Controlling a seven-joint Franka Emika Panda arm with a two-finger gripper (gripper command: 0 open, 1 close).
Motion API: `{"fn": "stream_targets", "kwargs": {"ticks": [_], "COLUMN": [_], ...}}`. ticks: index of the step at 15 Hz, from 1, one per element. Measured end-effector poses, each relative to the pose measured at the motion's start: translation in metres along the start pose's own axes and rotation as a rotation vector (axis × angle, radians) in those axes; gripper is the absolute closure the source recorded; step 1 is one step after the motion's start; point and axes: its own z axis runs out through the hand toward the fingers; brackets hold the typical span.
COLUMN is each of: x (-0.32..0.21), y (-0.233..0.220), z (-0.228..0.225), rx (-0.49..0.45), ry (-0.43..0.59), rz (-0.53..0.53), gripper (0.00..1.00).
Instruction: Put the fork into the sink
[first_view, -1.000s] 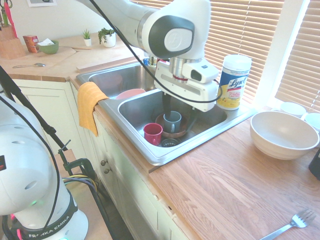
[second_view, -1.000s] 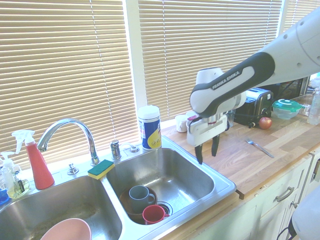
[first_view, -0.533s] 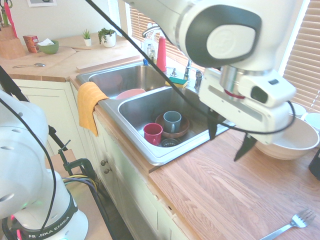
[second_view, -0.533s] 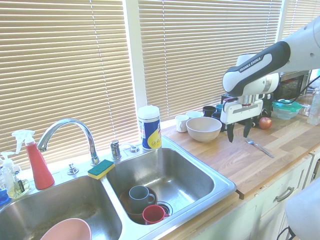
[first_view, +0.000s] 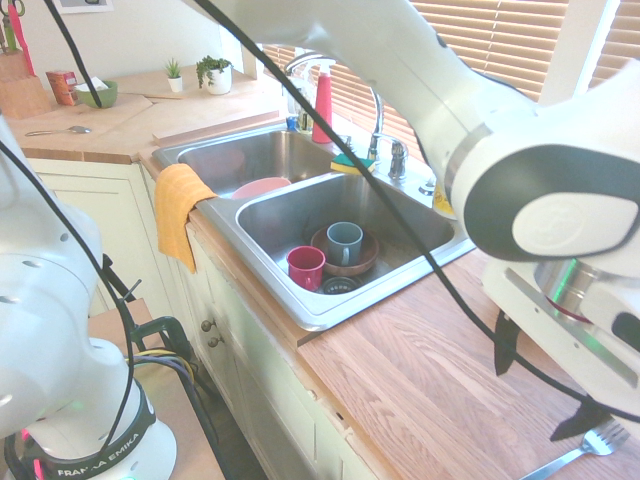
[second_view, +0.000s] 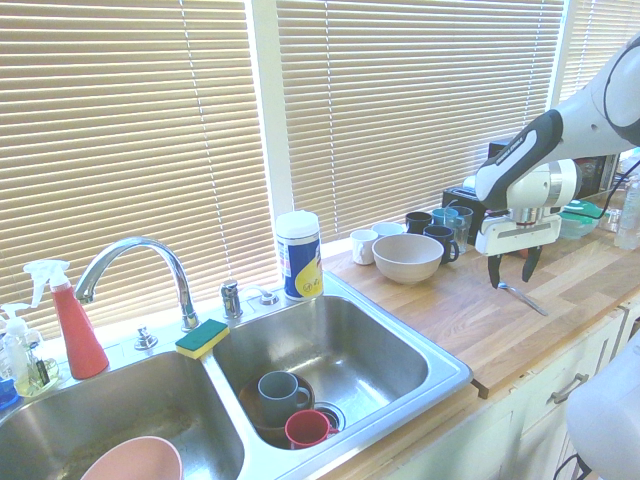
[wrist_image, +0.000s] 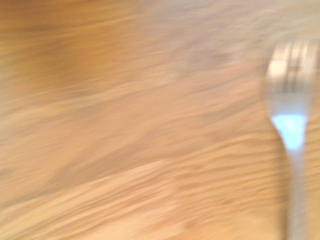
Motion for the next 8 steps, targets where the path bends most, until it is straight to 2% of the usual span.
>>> {"fn": "stream_targets", "kwargs": {"ticks": [2,3,8], "x": [0.012,0.017,0.031], "y": [0.006,0.007,0.003], "z": [0.011,0.015,0.034], "rx": [-0.004,0.000,0.016], "ry": [-0.004,-0.006,0.003], "rz": [0.011,0.013,0.005], "gripper": [0.00,1.00,1.00]}}
